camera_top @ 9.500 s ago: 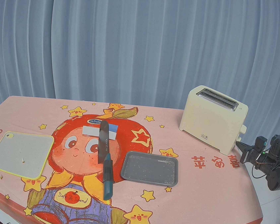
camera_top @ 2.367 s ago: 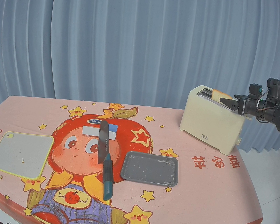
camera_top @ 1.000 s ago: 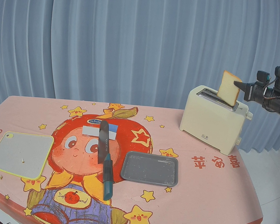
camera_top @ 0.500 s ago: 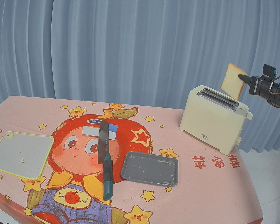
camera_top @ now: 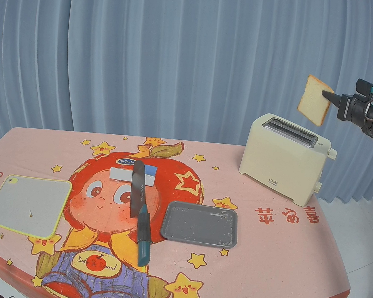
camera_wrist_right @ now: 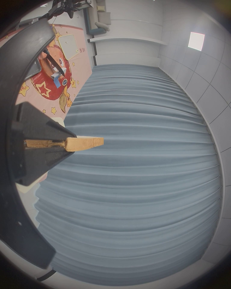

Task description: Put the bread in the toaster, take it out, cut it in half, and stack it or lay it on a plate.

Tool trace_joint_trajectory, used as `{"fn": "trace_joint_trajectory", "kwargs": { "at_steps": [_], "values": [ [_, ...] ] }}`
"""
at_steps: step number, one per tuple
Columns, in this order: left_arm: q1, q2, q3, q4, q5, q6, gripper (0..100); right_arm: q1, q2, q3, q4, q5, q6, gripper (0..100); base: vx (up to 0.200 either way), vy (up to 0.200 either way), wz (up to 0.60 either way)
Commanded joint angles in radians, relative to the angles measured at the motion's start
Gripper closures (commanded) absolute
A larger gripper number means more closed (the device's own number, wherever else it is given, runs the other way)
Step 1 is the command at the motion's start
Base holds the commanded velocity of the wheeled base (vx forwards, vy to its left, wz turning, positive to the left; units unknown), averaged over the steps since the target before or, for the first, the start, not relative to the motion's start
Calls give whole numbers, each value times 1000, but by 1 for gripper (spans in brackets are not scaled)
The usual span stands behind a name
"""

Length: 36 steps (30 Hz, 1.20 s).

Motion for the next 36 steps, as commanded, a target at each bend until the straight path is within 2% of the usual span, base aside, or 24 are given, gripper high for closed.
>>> {"fn": "trace_joint_trajectory", "kwargs": {
  "at_steps": [1, 15, 29, 36],
  "values": [
    [0, 0, 18, 0, 0, 1, 100, 0, -9, -4, -1, 0, -1, 100, 0, 0, 0],
    [0, 0, 18, 0, 0, -1, 100, 22, -29, -1, -7, -1, -1, 100, 0, 0, 0],
    [0, 0, 18, 0, 0, -1, 100, 14, -53, 10, -1, 0, -1, 100, 0, 0, 0],
    [0, 0, 18, 0, 0, 1, 100, 8, -59, 10, -1, 0, 16, 100, 0, 0, 0]
  ]
}}
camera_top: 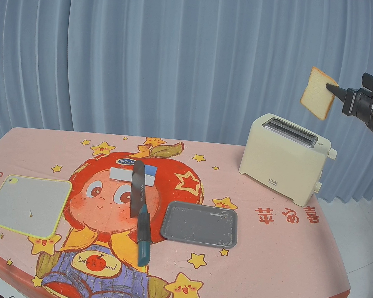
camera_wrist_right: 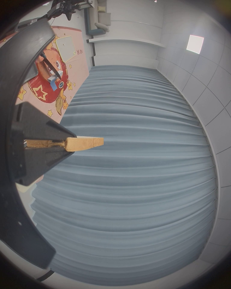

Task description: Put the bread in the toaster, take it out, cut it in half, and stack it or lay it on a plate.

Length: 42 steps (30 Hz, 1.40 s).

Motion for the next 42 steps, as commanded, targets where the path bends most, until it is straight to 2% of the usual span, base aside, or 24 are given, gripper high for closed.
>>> {"fn": "trace_joint_trajectory", "kwargs": {
  "at_steps": [1, 14, 25, 28, 33, 40, 41, 42],
  "values": [
    [0, 0, 18, 0, 0, 1, 100, -3, -9, 1, -1, 0, 13, 100, 0, 0, 0],
    [1, 3, 18, 4, -1, 2, 100, 0, -43, 33, -18, 0, 19, 100, 0, 0, 0],
    [1, 1, 18, 4, -1, 2, 100, 15, -153, 142, -19, 3, 17, 100, 0, 0, 0],
    [1, 1, 18, 4, -1, 2, 100, 44, -193, 181, -27, 2, 16, 100, 0, 0, 0],
    [1, 3, 18, 4, -1, 2, 100, 75, -253, 307, -119, 2, 16, 100, 0, 0, 0],
    [1, 3, 18, 4, -1, 2, 100, 104, -261, 475, -364, -12, 20, 100, 0, 0, 0],
    [1, 3, 18, 4, -1, 2, 100, 104, -261, 475, -364, -12, 20, 100, 0, 0, 0],
    [1, 3, 18, 4, -1, 1, 100, 112, -259, 517, -424, -18, 22, 100, 0, 0, 0]
  ]
}}
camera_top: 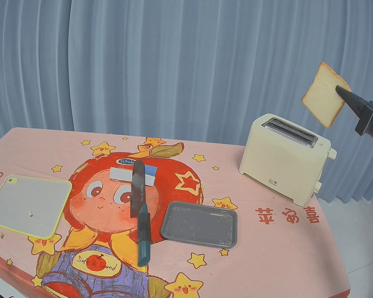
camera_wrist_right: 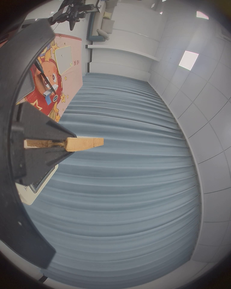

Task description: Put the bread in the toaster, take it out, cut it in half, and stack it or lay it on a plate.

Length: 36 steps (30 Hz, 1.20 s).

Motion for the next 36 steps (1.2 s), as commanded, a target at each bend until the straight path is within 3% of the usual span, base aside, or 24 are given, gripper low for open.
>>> {"fn": "trace_joint_trajectory", "kwargs": {
  "at_steps": [1, 4, 5, 6, 7, 10, 19, 27, 36],
  "values": [
    [-2, 2, 18, 0, 0, -3, 100, 29, -14, 130, -112, -14, 6, 100, 0, 0, 0],
    [0, 2, 18, 0, 0, -2, 100, 37, -14, 160, -149, -24, 36, 100, 0, 0, 0],
    [0, 1, 18, 0, 0, 0, 100, 49, -16, 192, -181, -27, 91, 100, 0, 0, 0],
    [0, 2, 18, 0, 0, 0, 100, 54, -18, 197, -184, -27, 100, 100, 0, 0, 0],
    [0, 2, 18, 0, 0, 0, 100, 75, -22, 234, -214, -27, 154, 100, 0, 0, 0],
    [0, 2, 18, 0, 0, 0, 100, 100, -19, 284, -276, -27, 201, 100, 0, 0, 0],
    [0, 2, 18, 0, 0, 0, 100, 137, -21, 409, -397, -30, 221, 100, 0, 0, 0],
    [0, 2, 18, 0, 0, 0, 100, 195, -16, 407, -400, -86, 263, 100, 0, 0, 0],
    [0, 2, 18, 0, 0, 0, 100, 195, -14, 409, -400, -86, 261, 100, 0, 0, 0]
  ]
}}
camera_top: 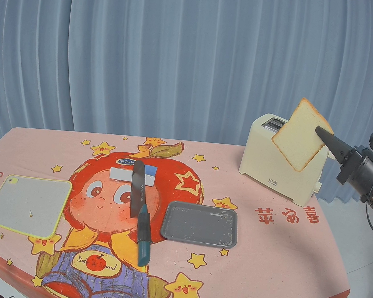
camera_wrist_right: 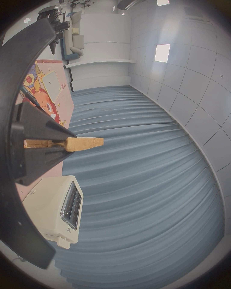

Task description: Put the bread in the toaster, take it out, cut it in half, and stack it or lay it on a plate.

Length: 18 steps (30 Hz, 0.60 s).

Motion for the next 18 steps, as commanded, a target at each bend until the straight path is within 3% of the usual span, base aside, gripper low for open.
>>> {"fn": "trace_joint_trajectory", "kwargs": {
  "at_steps": [1, 18],
  "values": [
    [1, 2, 18, 0, 1, 0, 100, 3, 2, 6, 0, 1, -2, 100, 0, 0, 0],
    [1, 2, 18, 0, 1, 0, 100, 75, 6, 39, 0, -3, -2, 100, 0, 0, 0]
  ]
}}
